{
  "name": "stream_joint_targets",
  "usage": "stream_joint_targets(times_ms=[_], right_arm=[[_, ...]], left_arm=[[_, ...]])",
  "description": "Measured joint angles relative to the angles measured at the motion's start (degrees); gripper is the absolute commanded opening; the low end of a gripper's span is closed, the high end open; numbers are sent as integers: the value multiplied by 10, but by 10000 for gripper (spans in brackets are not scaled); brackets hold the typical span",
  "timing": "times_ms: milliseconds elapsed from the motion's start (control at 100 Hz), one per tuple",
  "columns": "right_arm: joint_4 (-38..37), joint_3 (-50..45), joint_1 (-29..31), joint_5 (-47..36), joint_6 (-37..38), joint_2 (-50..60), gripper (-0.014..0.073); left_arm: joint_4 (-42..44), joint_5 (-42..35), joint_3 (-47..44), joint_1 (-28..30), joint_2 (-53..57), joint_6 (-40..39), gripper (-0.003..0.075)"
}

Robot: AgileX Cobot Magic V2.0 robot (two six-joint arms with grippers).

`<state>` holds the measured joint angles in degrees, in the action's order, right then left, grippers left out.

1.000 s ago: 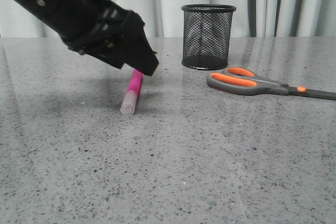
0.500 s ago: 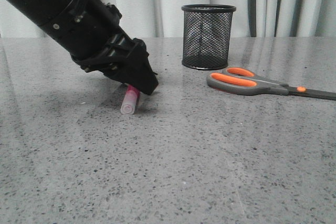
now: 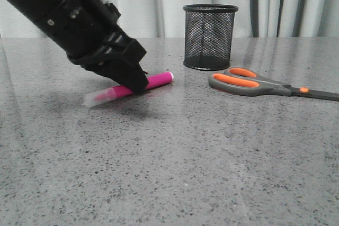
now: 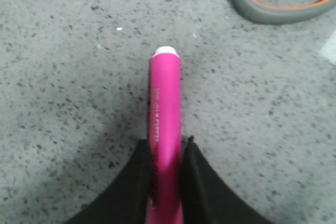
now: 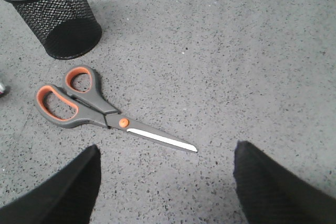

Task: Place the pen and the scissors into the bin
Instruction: 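Lift the pink marker with the left gripper toward the mesh cup, then lower the marker into the mesh cup and open the left gripper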

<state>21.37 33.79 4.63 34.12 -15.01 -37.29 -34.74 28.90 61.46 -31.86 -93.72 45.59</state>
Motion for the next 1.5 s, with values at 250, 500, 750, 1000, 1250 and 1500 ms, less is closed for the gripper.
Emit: stream_joint_targets(times_ms=[250,500,750,1000,1250,1500], right_arm=[[0,0,0,0,0,0,484],[0,0,0,0,0,0,484],[0,0,0,0,0,0,484],[0,0,0,0,0,0,484],[0,0,0,0,0,0,484],[1,0,0,0,0,0,484]], left_arm=[[-20,-49,0,0,93,-6,-19],[-114,-117,53,-21,104,39,-20],[-146,-168,188,-62,0,51,-19],[-151,-191,321,-75,-138,53,-19],[-151,-193,402,-75,-226,53,-19],[-151,-193,406,-75,-250,53,-18]])
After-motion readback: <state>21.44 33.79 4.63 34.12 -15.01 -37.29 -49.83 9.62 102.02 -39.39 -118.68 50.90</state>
